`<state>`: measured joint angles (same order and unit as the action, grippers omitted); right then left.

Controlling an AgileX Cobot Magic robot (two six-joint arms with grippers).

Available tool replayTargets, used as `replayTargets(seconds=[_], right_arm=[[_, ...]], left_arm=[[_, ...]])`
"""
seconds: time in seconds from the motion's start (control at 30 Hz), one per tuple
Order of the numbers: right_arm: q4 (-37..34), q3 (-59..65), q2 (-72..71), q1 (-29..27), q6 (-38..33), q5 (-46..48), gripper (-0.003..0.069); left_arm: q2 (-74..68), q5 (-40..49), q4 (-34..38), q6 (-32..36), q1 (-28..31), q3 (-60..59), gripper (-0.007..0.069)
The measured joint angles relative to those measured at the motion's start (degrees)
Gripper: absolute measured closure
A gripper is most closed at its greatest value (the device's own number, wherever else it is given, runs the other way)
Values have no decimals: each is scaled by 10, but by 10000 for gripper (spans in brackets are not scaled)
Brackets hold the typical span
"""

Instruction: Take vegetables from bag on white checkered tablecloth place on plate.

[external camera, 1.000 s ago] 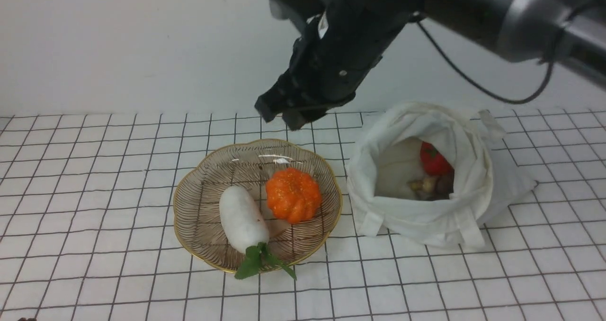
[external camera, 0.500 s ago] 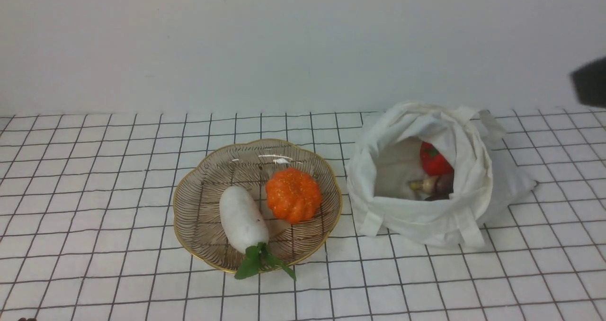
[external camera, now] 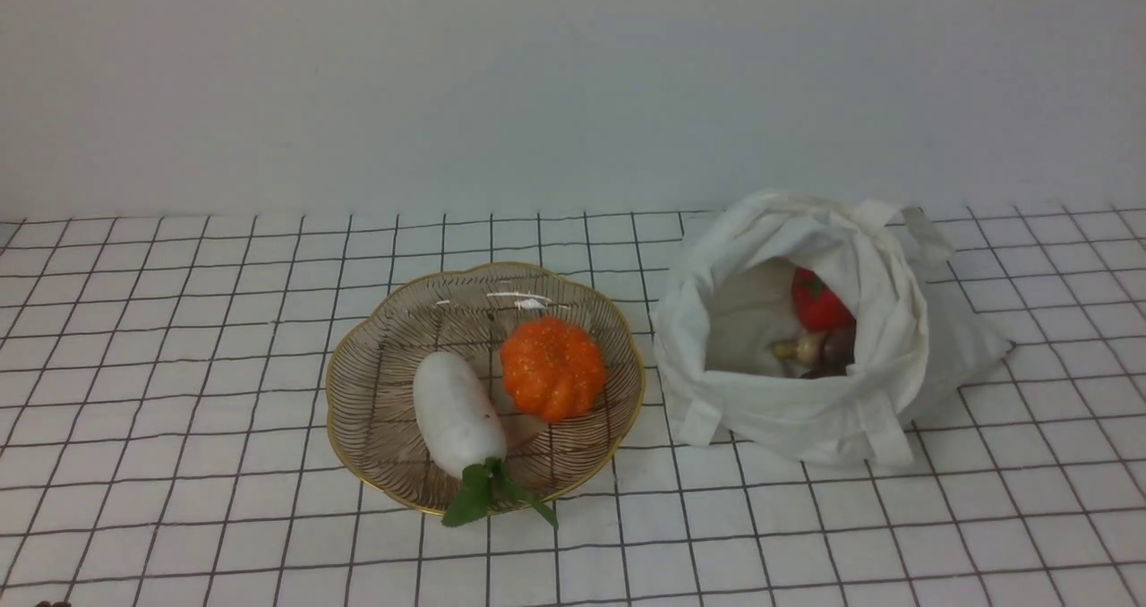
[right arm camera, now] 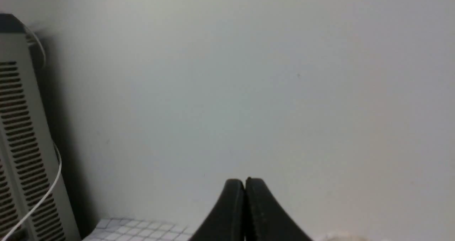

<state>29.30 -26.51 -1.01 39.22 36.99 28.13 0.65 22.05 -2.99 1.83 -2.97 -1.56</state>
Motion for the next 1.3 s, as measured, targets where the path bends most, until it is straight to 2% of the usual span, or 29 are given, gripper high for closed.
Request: replayTargets(seconds=[0.13, 0.37, 0.57, 0.63, 0.7, 0.8, 0.87, 0.9, 1.03, 1.23, 1.3], right_arm=[[18, 18, 3, 0, 45, 19, 673], [29, 19, 3, 0, 58, 43, 673], [64, 19, 3, 0, 57, 12, 673], [73, 23, 3, 0, 47, -24, 673], [70, 33, 3, 0, 9, -81, 673], [26, 45, 3, 0, -60, -129, 673], [-65, 54, 3, 0, -173, -164, 673], [-79, 55, 3, 0, -190, -167, 673], [-205, 58, 3, 0, -336, -176, 673], [-238, 70, 1, -9, -364, -170, 673], [-240, 90, 1, -48, -364, -170, 673]], left_arm=[[0, 0, -1, 0, 0, 0, 633], [0, 0, -1, 0, 0, 0, 633], [0, 0, -1, 0, 0, 0, 633], [0, 0, -1, 0, 0, 0, 633], [0, 0, -1, 0, 0, 0, 633], [0, 0, -1, 0, 0, 0, 633], [0, 0, -1, 0, 0, 0, 633], [0, 0, -1, 0, 0, 0, 633], [0, 0, -1, 0, 0, 0, 633], [0, 0, -1, 0, 0, 0, 633], [0, 0, -1, 0, 0, 0, 633]])
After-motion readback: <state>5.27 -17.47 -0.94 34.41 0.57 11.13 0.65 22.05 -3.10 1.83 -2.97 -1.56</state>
